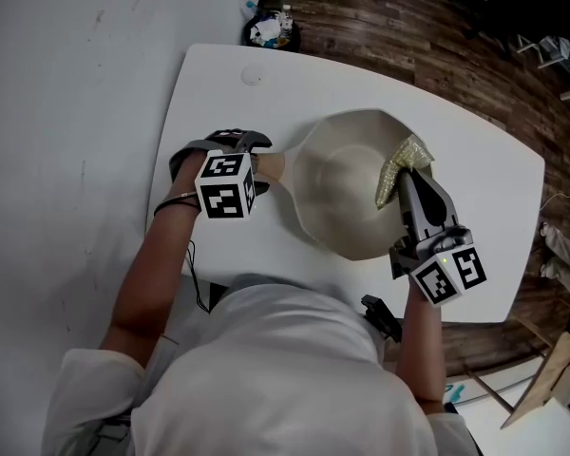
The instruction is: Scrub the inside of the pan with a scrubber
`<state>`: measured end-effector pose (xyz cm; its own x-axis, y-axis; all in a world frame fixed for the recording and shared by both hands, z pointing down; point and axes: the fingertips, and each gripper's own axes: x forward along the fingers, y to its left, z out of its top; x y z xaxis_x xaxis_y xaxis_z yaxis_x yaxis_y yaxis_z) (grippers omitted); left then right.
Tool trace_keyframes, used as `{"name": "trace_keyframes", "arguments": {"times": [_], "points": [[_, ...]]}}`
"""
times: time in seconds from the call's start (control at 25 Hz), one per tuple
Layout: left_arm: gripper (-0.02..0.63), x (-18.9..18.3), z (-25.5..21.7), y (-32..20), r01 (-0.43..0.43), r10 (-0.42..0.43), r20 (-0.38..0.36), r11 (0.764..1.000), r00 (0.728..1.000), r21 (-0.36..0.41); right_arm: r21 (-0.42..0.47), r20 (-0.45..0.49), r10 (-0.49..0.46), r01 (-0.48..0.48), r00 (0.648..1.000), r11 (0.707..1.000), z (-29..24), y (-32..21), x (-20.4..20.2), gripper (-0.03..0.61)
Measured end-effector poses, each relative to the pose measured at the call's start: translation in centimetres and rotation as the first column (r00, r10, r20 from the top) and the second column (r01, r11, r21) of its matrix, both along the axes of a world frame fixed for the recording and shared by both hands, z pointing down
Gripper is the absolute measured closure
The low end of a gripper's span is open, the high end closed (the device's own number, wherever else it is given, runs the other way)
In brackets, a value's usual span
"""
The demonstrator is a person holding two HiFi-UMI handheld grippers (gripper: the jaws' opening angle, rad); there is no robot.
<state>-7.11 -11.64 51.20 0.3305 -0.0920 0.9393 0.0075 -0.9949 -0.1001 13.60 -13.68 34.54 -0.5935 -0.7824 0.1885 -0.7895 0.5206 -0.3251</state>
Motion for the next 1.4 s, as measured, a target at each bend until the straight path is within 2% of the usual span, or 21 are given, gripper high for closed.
{"name": "trace_keyframes", "arguments": {"times": [0.16, 0.28, 0.88, 1.28, 1.4], "points": [[0.309, 0.1, 1.1, 0.3, -0.023, 0.024, 0.04, 0.999, 0.999, -0.03, -0.022, -0.031, -0.007, 0.007, 0.999, 1.0, 1.5, -0.5, -0.1, 0.552], [0.396, 0.1, 1.2, -0.4, -0.009, 0.01, 0.053, 1.0, 0.999, -0.005, -0.048, -0.053, -0.018, 0.015, 0.998, 0.999, 3.2, -1.1, -0.3, 0.552], [0.403, 0.1, 1.3, -0.5, -0.006, 0.007, 0.067, 1.0, 0.998, -0.015, -0.197, -0.133, -0.071, 0.044, 0.989, 0.979, 11.3, -4.5, -1.7, 0.552], [0.403, 0.0, 1.3, -0.5, -0.006, 0.007, 0.067, 1.0, 0.998, -0.015, -0.337, -0.33, -0.178, 0.06, 0.927, 0.94, 17.9, -5.2, -2.4, 0.552], [0.403, 0.1, 1.3, -0.5, -0.008, 0.009, 0.067, 1.0, 0.998, -0.015, -0.368, -0.392, -0.212, 0.059, 0.895, 0.928, 19.5, -5.1, -2.4, 0.552]]}}
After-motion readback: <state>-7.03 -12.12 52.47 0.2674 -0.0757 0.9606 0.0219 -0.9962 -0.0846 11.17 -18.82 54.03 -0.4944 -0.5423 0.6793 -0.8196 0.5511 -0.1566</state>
